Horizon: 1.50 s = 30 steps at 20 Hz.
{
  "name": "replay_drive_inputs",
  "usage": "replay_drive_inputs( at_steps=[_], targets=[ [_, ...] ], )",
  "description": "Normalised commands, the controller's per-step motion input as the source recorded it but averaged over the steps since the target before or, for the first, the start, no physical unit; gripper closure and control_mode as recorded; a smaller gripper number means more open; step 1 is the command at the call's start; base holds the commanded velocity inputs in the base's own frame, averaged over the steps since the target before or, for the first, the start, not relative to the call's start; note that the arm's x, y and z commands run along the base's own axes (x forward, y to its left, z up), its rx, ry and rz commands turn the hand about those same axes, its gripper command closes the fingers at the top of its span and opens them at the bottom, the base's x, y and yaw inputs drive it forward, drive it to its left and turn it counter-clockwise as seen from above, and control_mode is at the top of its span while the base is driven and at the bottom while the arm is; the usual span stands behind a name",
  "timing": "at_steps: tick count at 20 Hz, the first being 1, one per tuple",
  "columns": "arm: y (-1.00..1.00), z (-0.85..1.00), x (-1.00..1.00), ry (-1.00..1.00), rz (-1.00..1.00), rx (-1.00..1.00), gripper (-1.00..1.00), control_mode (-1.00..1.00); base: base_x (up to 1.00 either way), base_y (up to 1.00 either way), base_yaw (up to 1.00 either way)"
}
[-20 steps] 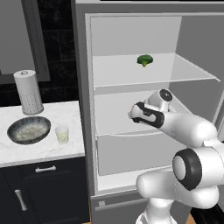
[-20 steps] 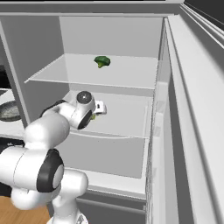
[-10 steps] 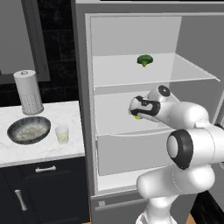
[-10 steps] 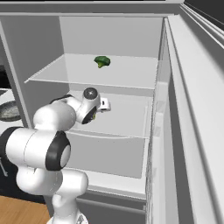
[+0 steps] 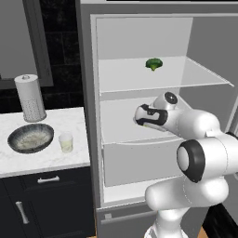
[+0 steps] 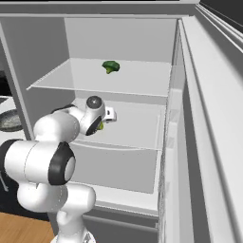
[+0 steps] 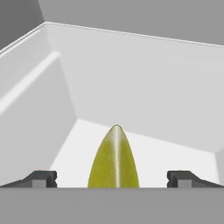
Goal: Grab a lemon wedge from the fridge and one ice cube from the ice bowl, and put them in the glass of lemonade.
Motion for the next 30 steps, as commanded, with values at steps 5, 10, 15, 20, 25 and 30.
replay_drive_inputs(
  at_steps=[5,10,15,20,25,30],
  targets=[
    [-0.01,-0.29,0.1,0.0,0.0,0.0,-1.0,-1.0,0.0,0.0,0.0],
    [0.0,-0.52,0.0,0.02,0.0,0.0,-1.0,-1.0,0.0,0.0,0.0],
    [0.0,-0.42,0.0,0.01,0.0,0.0,-1.0,-1.0,0.0,0.0,0.0],
    [0.0,-0.21,-0.12,0.01,0.0,0.0,-1.0,-1.0,0.0,0.0,0.0],
    [0.0,0.0,-0.22,0.0,0.0,0.0,-1.0,-1.0,0.0,0.0,0.0],
    [0.0,-0.2,0.0,0.0,0.0,0.0,-1.0,-1.0,0.0,0.0,0.0]
  ],
)
